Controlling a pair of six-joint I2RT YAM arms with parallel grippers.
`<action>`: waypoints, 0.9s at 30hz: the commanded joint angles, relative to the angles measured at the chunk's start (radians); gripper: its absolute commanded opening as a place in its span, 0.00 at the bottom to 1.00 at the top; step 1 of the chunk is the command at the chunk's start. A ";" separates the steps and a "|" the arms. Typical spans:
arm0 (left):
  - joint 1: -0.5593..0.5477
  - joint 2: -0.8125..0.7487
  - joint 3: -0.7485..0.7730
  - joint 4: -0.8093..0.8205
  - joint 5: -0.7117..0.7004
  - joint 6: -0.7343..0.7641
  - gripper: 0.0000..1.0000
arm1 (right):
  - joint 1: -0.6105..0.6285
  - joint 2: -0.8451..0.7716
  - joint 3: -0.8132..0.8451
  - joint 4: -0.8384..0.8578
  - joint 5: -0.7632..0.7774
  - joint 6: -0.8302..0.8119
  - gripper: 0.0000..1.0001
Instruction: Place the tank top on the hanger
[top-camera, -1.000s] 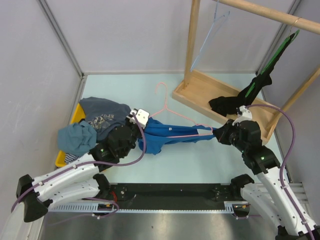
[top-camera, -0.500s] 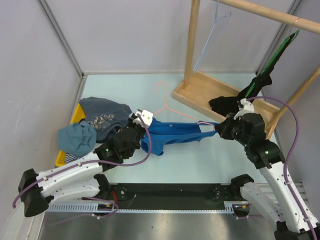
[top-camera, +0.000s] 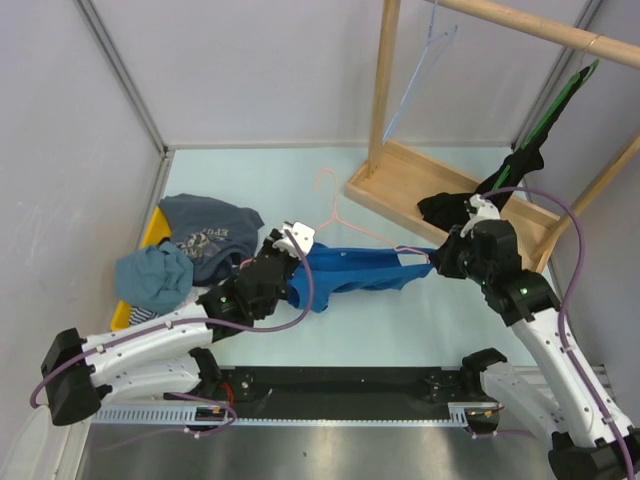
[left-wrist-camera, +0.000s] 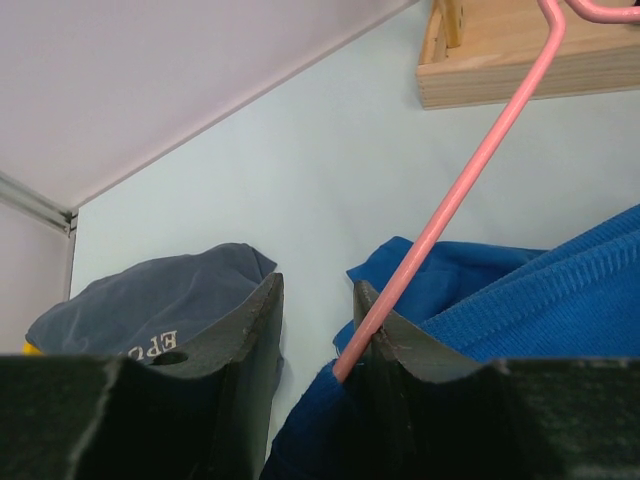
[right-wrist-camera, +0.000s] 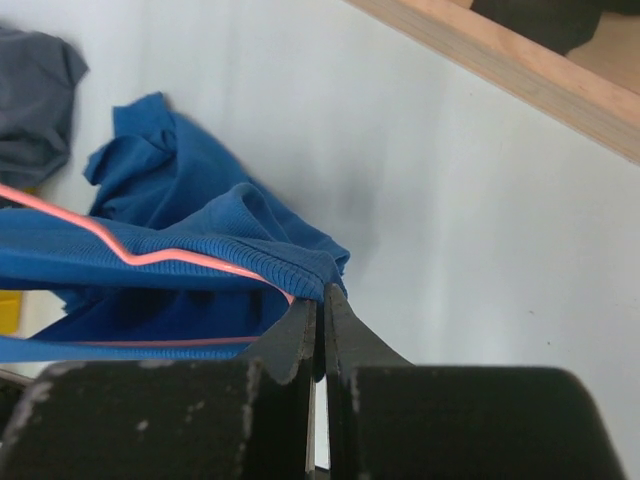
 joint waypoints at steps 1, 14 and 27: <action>-0.027 0.008 0.009 0.023 -0.089 0.070 0.00 | 0.001 0.064 0.050 0.036 0.015 -0.046 0.00; -0.098 -0.035 -0.034 0.092 -0.057 0.107 0.00 | -0.021 0.200 0.099 0.119 0.007 -0.100 0.00; -0.101 0.000 -0.011 0.175 -0.152 0.020 0.00 | 0.169 0.245 0.108 0.220 0.000 0.006 0.00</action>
